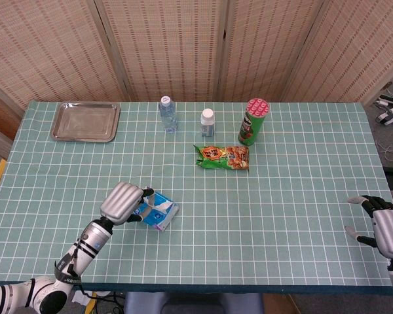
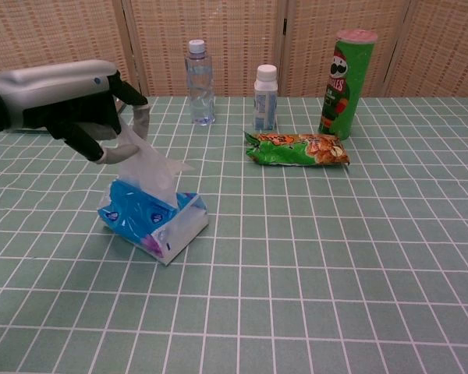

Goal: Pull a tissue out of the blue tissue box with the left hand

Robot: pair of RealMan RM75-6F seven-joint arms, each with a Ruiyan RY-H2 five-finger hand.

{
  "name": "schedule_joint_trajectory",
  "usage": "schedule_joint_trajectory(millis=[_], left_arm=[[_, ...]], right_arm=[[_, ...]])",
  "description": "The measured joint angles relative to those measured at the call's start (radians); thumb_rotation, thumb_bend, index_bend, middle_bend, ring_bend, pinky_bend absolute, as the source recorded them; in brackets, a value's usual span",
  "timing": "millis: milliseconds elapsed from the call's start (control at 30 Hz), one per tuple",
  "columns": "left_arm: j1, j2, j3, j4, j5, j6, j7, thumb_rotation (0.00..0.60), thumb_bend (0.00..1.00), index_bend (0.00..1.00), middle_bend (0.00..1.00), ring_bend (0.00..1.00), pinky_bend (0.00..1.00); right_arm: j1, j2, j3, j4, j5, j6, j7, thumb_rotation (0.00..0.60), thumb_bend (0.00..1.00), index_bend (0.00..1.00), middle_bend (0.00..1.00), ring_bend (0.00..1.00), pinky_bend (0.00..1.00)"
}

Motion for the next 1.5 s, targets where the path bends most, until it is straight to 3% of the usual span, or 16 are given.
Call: schedule_joint_trajectory(millis=[500,800,1500], left_arm=[[0.041,0.115,-0.047,-0.102,0.043,0.079,-0.042,0.600,0.46,0.77,1.00,1.00,1.00],[0.054,0.133,-0.059,-0.107,0.032,0.092,-0.060,0.600,0.46,0.77,1.00,1.00,1.00],[0.042,0.074,0.023,-0.040,0.019,0.005,0.033,0.600,0.46,0.76,1.00,1.00,1.00]], right_arm=[[-0.003,-0.001,-0.003,-0.002,-0.008,0.008,-0.005,0.600,0.11,0.33,0.38,0.31,0.42],[-0.003,-0.003,-0.003,-0.003,-0.008,0.009,-0.008,0.600,0.11,0.33,0.38,0.31,0.42],[-0.005,-0.001,-0.003,-0.004,-0.011,0.014,-0.008,0.600,0.11,0.33,0.39,0.31,0.42]])
